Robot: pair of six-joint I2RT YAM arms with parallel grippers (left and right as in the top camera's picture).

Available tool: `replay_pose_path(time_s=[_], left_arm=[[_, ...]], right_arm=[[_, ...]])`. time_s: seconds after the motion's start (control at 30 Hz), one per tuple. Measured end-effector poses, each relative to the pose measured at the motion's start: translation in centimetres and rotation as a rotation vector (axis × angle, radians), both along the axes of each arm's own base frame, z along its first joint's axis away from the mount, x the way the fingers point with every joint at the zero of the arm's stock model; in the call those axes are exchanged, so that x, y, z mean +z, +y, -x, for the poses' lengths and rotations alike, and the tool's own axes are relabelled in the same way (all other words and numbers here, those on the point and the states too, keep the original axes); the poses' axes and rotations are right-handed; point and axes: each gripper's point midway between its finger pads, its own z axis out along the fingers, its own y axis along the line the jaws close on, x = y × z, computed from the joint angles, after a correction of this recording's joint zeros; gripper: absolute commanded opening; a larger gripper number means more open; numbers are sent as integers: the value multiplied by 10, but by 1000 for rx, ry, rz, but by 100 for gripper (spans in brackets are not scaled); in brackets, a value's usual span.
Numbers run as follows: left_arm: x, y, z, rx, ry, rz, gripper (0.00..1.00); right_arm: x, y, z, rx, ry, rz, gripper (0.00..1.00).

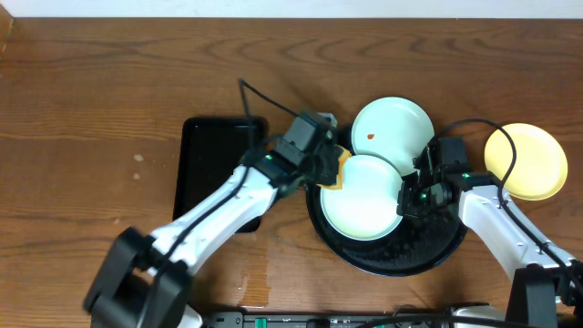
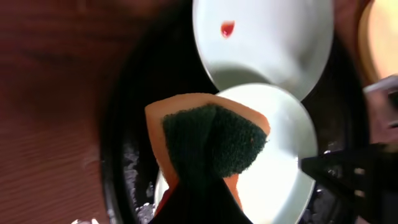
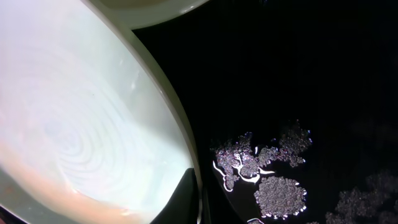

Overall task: Clean dirty plates on tray and stack at the side
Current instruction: 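Wipe the white plate held by the right gripper with the left-held sponge, then return the sponge to the black tray and open the left gripper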

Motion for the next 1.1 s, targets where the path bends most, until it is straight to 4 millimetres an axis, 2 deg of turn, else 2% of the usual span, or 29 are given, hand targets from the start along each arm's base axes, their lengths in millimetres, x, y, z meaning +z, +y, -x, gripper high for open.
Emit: replay_pose_path(time_s=[0.07, 0.17, 0.43, 0.53, 0.67, 0.77, 1.1], left_arm=[[6, 12, -2, 28, 1, -9, 8], [4, 40, -6, 92, 30, -52, 8], [-12, 138, -27, 333, 130, -152, 8], [-14, 167, -33, 385, 141, -175, 7], [-17, 188, -36, 399, 142, -197, 8], [-26, 196, -34, 402, 162, -212, 8], [-82, 209, -22, 381, 314, -283, 8]], right_arm=[[0, 0, 0, 0, 1, 1, 5], [0, -1, 1, -1, 4, 4, 5], [-1, -1, 1, -1, 5, 8, 4], [-1, -1, 1, -1, 5, 8, 4], [-1, -1, 1, -1, 5, 8, 4], [-1, -1, 1, -1, 5, 8, 4], [-1, -1, 1, -1, 5, 8, 4]])
